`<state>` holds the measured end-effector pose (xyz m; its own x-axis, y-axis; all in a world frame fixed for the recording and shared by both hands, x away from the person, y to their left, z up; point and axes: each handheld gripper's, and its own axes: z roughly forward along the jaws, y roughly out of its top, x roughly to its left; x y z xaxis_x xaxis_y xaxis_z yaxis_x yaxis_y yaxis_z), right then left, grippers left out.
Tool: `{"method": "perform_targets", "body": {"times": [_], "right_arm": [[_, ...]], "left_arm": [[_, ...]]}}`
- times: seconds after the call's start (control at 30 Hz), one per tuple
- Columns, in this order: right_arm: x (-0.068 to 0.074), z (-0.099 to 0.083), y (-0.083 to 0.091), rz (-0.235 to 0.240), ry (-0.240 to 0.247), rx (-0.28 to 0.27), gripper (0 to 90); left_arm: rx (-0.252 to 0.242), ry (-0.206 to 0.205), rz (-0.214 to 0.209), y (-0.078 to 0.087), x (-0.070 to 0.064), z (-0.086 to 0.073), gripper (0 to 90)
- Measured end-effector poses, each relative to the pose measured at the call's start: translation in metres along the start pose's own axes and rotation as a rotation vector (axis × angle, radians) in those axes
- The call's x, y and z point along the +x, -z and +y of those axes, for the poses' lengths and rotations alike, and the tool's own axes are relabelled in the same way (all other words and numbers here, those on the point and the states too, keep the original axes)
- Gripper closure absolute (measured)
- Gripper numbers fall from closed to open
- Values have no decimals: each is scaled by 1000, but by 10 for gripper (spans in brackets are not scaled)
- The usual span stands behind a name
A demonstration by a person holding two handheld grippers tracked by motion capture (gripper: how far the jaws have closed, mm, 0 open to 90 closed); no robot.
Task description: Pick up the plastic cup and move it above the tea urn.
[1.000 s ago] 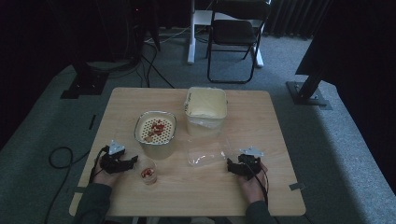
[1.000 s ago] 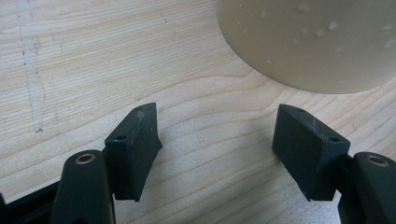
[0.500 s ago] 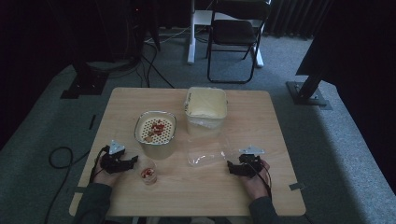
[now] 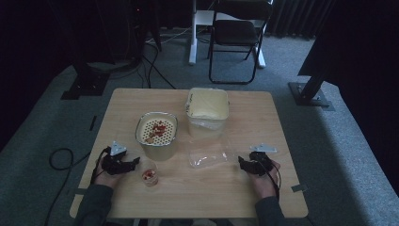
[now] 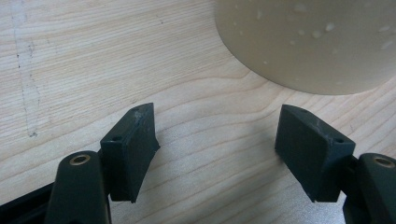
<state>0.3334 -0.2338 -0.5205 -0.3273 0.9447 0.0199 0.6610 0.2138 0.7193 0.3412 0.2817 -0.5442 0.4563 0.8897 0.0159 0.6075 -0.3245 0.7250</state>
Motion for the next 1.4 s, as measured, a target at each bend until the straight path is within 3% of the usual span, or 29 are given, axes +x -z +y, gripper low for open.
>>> {"method": "perform_targets", "body": {"times": [0.3,0.6,1.0,1.17,1.23,1.3,1.4], "right_arm": [[-9,21,15,-7,-3,-56,446],[3,51,14,32,34,-94,450],[25,65,-19,123,49,-33,573],[27,65,-31,115,49,9,645],[25,64,-36,114,18,26,755],[23,64,-35,106,6,25,829],[20,64,-32,102,-4,20,853]], "left_arm": [[-1,1,0,0,0,0,295],[0,0,0,0,0,0,293],[1,-1,0,-1,0,1,293],[1,-1,-1,-1,0,1,292],[1,-1,-1,-1,0,1,292],[2,-1,-1,-1,0,1,292],[0,1,-2,-1,0,1,292]]}}
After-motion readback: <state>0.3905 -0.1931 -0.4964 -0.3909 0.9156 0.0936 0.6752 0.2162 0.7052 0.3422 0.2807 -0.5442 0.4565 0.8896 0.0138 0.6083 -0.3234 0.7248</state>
